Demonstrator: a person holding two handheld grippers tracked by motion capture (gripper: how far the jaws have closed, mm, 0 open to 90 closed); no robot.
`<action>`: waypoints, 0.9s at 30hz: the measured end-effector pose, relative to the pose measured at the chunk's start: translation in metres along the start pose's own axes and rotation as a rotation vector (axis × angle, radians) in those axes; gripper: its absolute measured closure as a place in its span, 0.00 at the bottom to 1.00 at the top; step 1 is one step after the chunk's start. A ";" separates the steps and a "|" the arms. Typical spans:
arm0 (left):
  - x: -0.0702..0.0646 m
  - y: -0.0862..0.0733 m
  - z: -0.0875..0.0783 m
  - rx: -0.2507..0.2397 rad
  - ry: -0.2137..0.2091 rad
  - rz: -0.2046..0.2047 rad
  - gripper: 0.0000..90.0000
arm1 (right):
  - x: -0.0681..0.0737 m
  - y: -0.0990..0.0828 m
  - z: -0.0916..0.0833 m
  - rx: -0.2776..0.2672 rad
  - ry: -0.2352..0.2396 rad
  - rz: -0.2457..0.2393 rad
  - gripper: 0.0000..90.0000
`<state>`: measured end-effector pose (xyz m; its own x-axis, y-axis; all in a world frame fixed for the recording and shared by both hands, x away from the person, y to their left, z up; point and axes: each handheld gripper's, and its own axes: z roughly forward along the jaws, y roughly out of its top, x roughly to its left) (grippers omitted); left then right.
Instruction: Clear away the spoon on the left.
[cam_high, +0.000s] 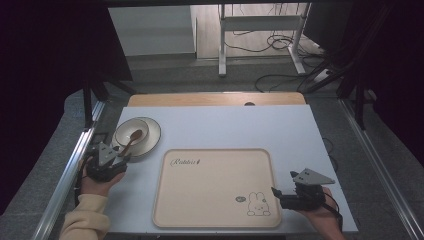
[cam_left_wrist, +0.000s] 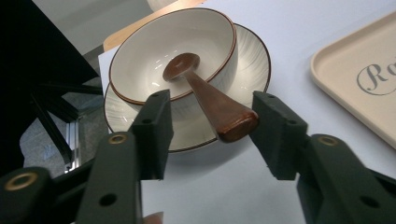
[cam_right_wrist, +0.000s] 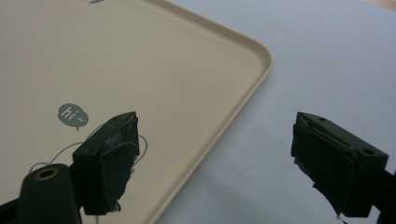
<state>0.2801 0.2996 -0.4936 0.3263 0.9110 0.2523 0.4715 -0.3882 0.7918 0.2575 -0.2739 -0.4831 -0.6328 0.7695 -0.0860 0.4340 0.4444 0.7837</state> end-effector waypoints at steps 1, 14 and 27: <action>0.000 0.000 0.001 -0.001 0.003 0.004 0.61 | 0.000 0.000 0.000 0.000 0.000 0.000 0.18; -0.003 0.000 0.003 -0.005 0.022 0.039 0.76 | 0.000 0.000 0.001 0.004 0.001 -0.004 0.18; -0.002 0.001 0.001 -0.012 0.046 0.026 0.87 | 0.000 0.000 0.001 0.005 0.001 -0.005 0.18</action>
<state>0.2809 0.2976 -0.4944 0.3002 0.9062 0.2976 0.4539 -0.4102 0.7911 0.2576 -0.2734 -0.4840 -0.6358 0.7668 -0.0888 0.4343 0.4504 0.7800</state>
